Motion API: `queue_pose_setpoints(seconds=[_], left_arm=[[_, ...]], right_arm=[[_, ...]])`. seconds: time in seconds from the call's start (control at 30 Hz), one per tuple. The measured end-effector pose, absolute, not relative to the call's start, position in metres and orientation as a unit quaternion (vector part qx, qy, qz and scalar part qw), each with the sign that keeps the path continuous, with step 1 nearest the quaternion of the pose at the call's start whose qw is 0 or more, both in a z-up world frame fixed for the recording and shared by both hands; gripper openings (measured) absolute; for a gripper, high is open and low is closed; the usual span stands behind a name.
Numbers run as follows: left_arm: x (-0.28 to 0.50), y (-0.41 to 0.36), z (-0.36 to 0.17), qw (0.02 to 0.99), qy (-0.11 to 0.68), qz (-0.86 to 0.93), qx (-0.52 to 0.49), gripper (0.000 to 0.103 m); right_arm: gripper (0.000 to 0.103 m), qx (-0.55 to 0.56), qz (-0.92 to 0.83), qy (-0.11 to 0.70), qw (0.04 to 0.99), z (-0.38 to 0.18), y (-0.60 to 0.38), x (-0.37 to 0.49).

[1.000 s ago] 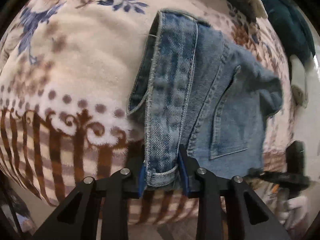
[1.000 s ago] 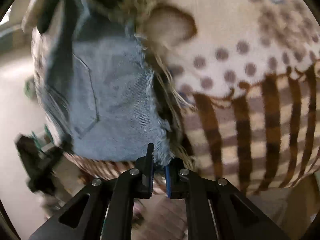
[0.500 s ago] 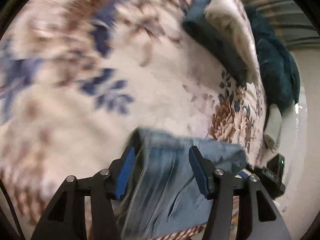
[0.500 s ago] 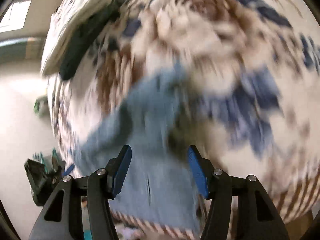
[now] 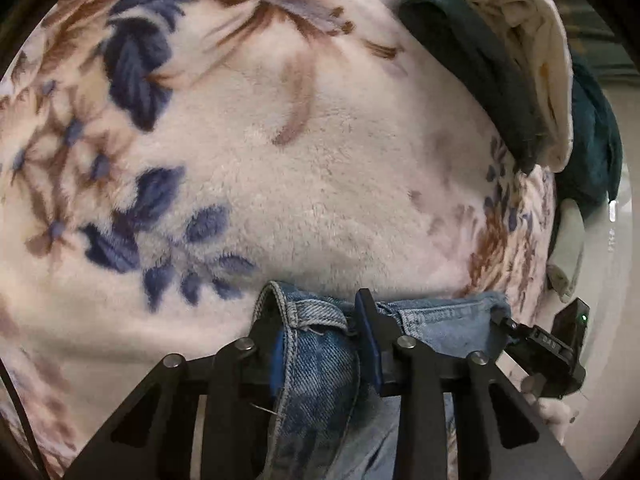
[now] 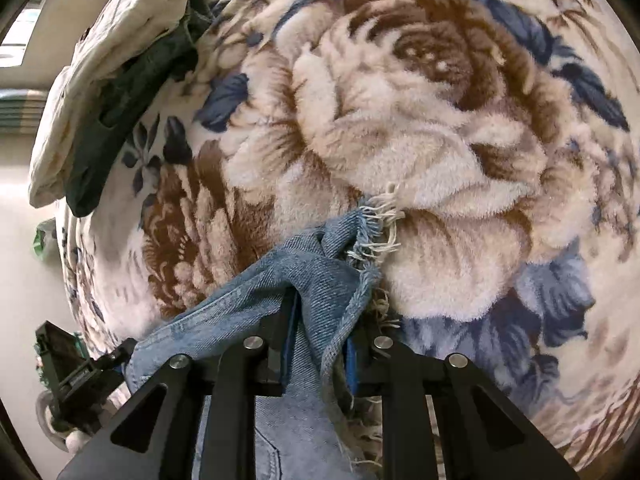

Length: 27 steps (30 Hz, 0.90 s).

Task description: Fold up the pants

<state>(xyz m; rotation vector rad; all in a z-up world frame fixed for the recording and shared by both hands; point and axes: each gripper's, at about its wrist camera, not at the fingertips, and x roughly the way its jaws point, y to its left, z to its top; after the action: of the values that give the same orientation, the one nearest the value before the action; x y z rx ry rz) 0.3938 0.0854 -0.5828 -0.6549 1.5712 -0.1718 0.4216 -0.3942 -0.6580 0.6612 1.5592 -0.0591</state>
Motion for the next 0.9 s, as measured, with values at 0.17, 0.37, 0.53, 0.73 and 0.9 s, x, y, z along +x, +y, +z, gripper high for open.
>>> queue_pose_setpoints(seconds=[0.17,0.37,0.53,0.73,0.9], left_arm=[[0.375,0.087,-0.542,0.683,0.675,-0.095,-0.26,0.04],[0.337,0.106,-0.53,0.716,0.646,-0.072,-0.255,0.092],[0.322,0.087,-0.569,0.68,0.673,-0.106,-0.273,0.092],[0.319,0.079,-0.584,0.682,0.666,-0.122,-0.277,0.092],[0.316,0.085,-0.579,0.682,0.644,-0.137,-0.317,0.09]], right_arm=[[0.08,0.307,0.007,0.683,0.663,-0.639,-0.415,0.41],[0.08,0.299,0.056,0.699,0.648,-0.633,-0.417,0.367],[0.08,0.33,0.099,0.715,0.608,-0.659,-0.407,0.33],[0.081,0.353,0.133,0.716,0.588,-0.683,-0.407,0.321],[0.082,0.332,0.166,0.726,0.578,-0.685,-0.401,0.324]])
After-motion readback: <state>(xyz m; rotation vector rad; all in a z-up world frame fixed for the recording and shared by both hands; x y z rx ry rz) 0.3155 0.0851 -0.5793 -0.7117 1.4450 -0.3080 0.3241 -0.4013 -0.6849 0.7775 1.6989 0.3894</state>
